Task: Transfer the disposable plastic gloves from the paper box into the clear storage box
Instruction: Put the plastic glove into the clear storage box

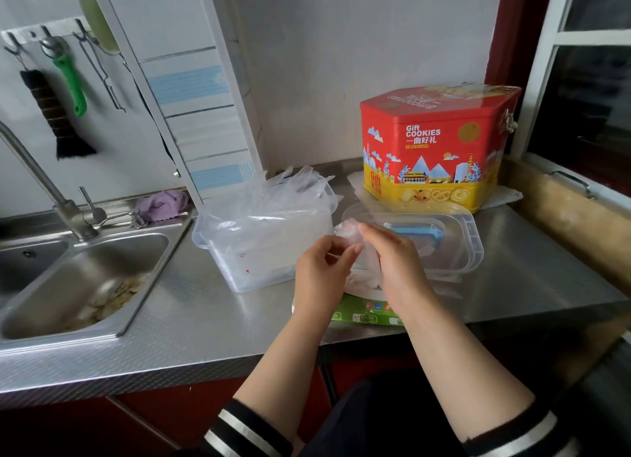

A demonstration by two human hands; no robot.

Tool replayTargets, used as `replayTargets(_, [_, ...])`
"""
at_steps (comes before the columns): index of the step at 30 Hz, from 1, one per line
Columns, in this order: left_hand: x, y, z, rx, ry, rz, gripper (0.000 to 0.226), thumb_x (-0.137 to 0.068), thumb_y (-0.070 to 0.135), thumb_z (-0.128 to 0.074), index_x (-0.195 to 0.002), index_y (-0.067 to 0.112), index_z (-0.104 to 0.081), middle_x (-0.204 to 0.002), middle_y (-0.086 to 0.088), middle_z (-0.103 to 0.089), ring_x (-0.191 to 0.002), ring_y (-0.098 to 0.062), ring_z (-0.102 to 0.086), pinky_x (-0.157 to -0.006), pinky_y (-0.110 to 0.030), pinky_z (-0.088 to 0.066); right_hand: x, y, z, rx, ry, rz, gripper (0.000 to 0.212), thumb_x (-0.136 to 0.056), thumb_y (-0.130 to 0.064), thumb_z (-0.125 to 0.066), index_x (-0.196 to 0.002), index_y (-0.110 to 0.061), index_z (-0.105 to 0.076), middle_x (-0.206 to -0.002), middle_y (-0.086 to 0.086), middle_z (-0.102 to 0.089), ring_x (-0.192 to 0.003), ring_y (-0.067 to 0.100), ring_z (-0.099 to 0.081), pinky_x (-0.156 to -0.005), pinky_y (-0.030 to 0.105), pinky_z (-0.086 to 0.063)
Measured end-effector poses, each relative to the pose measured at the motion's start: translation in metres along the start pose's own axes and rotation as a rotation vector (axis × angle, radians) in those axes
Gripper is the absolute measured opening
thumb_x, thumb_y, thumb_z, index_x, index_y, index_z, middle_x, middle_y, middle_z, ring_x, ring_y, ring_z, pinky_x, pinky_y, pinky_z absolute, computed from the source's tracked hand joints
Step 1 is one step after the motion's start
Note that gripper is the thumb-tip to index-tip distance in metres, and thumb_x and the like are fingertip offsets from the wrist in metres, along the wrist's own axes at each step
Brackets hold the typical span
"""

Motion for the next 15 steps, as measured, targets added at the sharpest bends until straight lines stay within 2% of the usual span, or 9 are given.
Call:
replayTargets(2, [0.001,-0.003,0.002,-0.014,0.025,0.009,0.014,-0.085,0.028,-0.073,-0.074,0.030,-0.066,-0.057,0.013,-0.062,-0.058,-0.009,-0.059,-0.060,-0.024,-0.048,-0.004,0.004,0.009,-0.090,0.051,-0.040,0.010,-0.090,-0.022,-0.062,-0.088,-0.017,-0.070,-0.098,0.000,-0.069,-0.097,0.011,-0.061,-0.087,0.029,-0.047])
replayTargets(4, [0.003,-0.007,0.005,-0.029,0.037,0.021,0.011,-0.086,0.027,-0.072,-0.076,0.030,-0.069,-0.056,0.014,-0.062,-0.058,-0.003,-0.057,-0.060,-0.018,-0.045,-0.007,0.002,0.016,-0.188,0.079,-0.046,0.015,-0.092,-0.028,-0.061,-0.101,-0.018,-0.068,-0.112,-0.004,-0.066,-0.109,0.010,-0.057,-0.096,0.031,-0.043])
replayTargets(6, [0.004,-0.010,0.009,-0.120,0.026,-0.008,0.009,-0.087,0.026,-0.071,-0.078,0.029,-0.068,-0.062,0.014,-0.063,-0.061,0.000,-0.056,-0.061,-0.018,-0.045,-0.012,-0.007,0.022,-0.314,0.076,-0.006,0.032,-0.091,-0.034,-0.061,-0.120,-0.022,-0.065,-0.126,-0.005,-0.064,-0.122,0.013,-0.054,-0.107,0.036,-0.038])
replayTargets(8, [0.005,-0.011,0.010,-0.222,0.000,-0.053,0.006,-0.088,0.026,-0.069,-0.082,0.029,-0.066,-0.074,0.014,-0.065,-0.068,0.001,-0.057,-0.064,-0.021,-0.045,-0.017,-0.021,0.029,-0.398,0.077,0.068,0.038,-0.091,-0.034,-0.060,-0.127,-0.023,-0.062,-0.129,-0.008,-0.063,-0.125,0.014,-0.053,-0.112,0.043,-0.035])
replayTargets(10, [0.009,-0.002,0.011,-0.284,-0.010,-0.128,0.010,-0.087,0.029,-0.069,-0.094,0.030,-0.061,-0.097,0.017,-0.061,-0.077,0.002,-0.058,-0.064,-0.023,-0.045,-0.019,-0.025,0.028,-0.386,0.057,0.075,0.035,-0.091,-0.033,-0.060,-0.125,-0.025,-0.064,-0.129,-0.009,-0.063,-0.126,0.015,-0.053,-0.113,0.045,-0.034])
replayTargets(12, [0.012,0.013,0.007,-0.305,-0.023,-0.235,0.033,-0.084,0.033,-0.072,-0.112,0.030,-0.055,-0.116,0.020,-0.049,-0.083,0.001,-0.058,-0.065,-0.024,-0.049,-0.016,-0.021,0.016,-0.322,-0.017,0.040,0.031,-0.092,-0.033,-0.058,-0.120,-0.025,-0.067,-0.128,-0.006,-0.064,-0.126,0.016,-0.053,-0.112,0.045,-0.034])
replayTargets(13, [0.011,0.020,0.003,-0.304,-0.035,-0.270,0.041,-0.083,0.033,-0.073,-0.118,0.028,-0.053,-0.120,0.021,-0.047,-0.082,0.001,-0.058,-0.066,-0.024,-0.050,-0.013,-0.015,0.007,-0.311,-0.071,0.003,0.029,-0.093,-0.032,-0.055,-0.118,-0.024,-0.068,-0.125,-0.003,-0.066,-0.122,0.017,-0.056,-0.109,0.044,-0.037])
replayTargets(15, [0.005,0.030,-0.004,-0.325,-0.039,-0.285,0.036,-0.083,0.033,-0.074,-0.114,0.023,-0.058,-0.113,0.020,-0.050,-0.073,0.001,-0.057,-0.067,-0.030,-0.052,-0.008,-0.004,-0.005,-0.334,-0.139,-0.077,0.027,-0.098,-0.028,-0.048,-0.113,-0.020,-0.070,-0.112,0.001,-0.071,-0.107,0.017,-0.065,-0.095,0.036,-0.046])
Point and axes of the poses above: each hand's wrist, its own x-axis away from the middle knuckle, its own z-axis out of the back of the hand, y = z × x, the point moved 10 cm from there along -x, towards the middle knuckle
